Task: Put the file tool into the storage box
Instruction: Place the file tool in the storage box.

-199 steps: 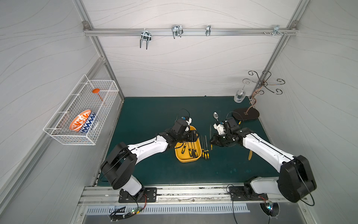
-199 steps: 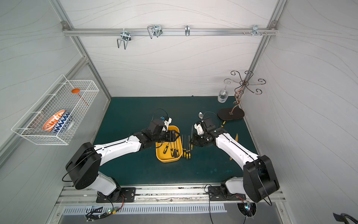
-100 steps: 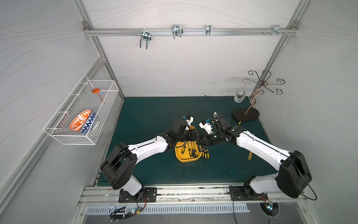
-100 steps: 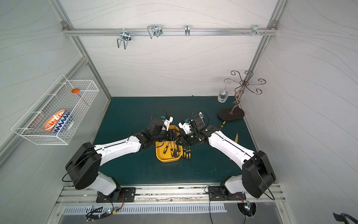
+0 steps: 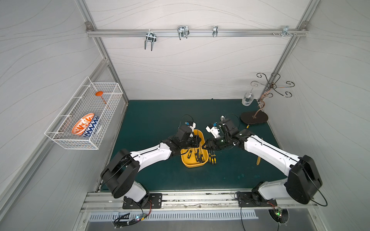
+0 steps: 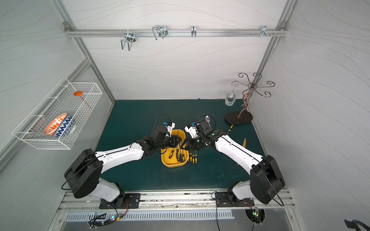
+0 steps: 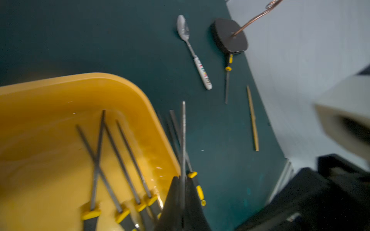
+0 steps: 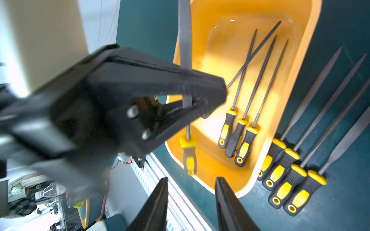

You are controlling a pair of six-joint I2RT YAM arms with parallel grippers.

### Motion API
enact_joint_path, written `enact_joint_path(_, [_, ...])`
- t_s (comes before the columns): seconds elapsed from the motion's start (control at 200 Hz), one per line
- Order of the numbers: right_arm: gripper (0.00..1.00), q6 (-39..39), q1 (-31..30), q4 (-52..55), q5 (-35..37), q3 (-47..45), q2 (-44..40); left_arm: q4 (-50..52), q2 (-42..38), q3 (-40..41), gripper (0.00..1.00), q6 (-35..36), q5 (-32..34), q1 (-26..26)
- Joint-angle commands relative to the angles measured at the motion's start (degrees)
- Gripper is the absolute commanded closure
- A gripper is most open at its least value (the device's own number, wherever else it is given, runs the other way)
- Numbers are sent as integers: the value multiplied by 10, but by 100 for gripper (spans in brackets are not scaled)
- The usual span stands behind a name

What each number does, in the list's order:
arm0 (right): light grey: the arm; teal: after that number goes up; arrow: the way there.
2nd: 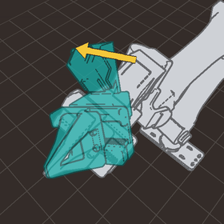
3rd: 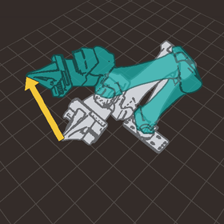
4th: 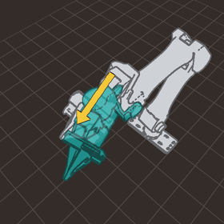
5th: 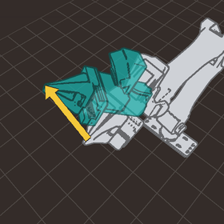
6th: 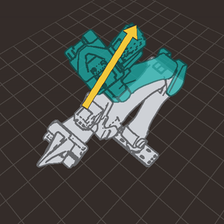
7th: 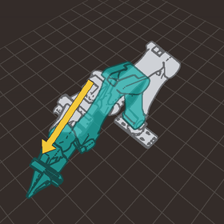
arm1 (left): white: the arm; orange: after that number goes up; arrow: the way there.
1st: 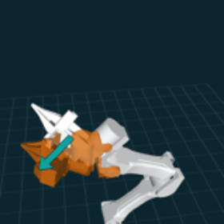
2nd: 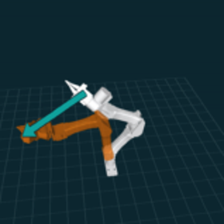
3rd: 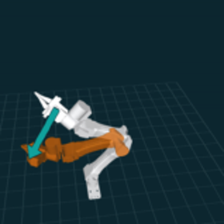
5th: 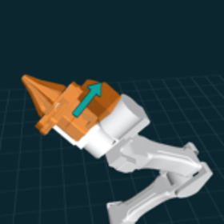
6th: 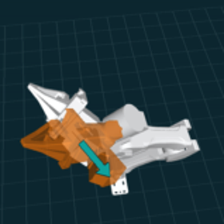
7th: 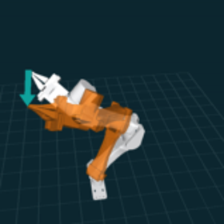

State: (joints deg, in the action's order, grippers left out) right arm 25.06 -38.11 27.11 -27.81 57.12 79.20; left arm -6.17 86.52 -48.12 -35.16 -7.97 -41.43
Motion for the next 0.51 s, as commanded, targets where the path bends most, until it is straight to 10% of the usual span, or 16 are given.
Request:
enact_joint_path(0.0, [57,-3,1,20,36,-5,-15,29,17,-10,100,40,75,1])
enact_joint_path(0.5, [54,-7,3,157,268,-33,46,46,81,-32,76,36,69,2])
